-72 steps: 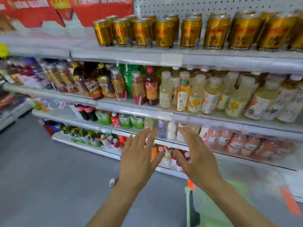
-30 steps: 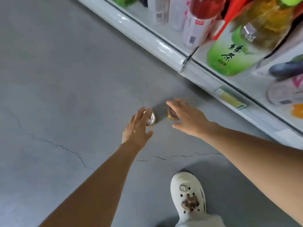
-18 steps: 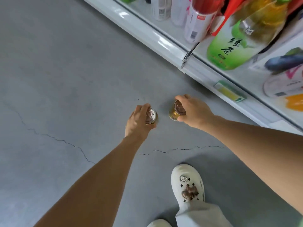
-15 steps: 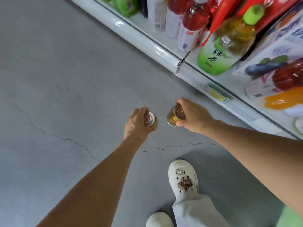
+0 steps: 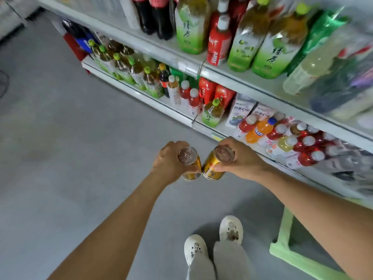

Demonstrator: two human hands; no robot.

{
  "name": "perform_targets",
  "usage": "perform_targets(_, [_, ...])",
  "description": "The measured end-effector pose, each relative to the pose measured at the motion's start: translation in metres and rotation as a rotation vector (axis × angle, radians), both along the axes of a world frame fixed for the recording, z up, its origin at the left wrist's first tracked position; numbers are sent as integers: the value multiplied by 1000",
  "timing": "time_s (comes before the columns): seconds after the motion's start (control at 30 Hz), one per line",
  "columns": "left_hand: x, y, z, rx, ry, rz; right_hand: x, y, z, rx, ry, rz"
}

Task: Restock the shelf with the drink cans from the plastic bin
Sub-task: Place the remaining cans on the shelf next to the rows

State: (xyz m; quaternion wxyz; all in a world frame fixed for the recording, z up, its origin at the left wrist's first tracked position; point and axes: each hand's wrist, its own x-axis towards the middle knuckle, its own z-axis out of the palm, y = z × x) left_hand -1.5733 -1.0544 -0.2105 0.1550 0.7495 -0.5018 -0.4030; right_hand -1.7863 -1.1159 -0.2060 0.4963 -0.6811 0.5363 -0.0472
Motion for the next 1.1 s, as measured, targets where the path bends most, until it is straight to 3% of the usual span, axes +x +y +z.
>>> perform_targets(0.3, [-79,54,188,-138,82,-50,-98,56,183,-55,-114,0])
perform_targets(0.53, [-206,115,291,-293,112,-108,-224,124,285,-201,-128,14])
perform_targets(0.83, [-406,194,372,-415,83,-175,-423,230,389,-379,-59,-24])
perform_targets(1.1, [-517,210,428,-494,44,-311,-535,262,460,-445,-49,-67])
